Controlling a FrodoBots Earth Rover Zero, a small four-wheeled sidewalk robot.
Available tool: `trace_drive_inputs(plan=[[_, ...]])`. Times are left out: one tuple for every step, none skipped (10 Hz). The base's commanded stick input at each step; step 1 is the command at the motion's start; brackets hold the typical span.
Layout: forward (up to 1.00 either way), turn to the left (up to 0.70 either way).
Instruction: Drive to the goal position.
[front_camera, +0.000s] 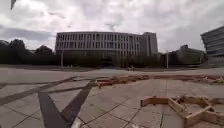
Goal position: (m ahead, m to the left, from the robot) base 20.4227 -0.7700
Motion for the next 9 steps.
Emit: trace_drive_inputs(plan=[[-0.7, 0.0], [-0.7, 0.0], [-0.51, 0.0], [0.01, 0.0], [0.04, 0.0], [0.06, 0.0], [0.08, 0.0], [0.28, 0.05], [0.7, 0.19]])
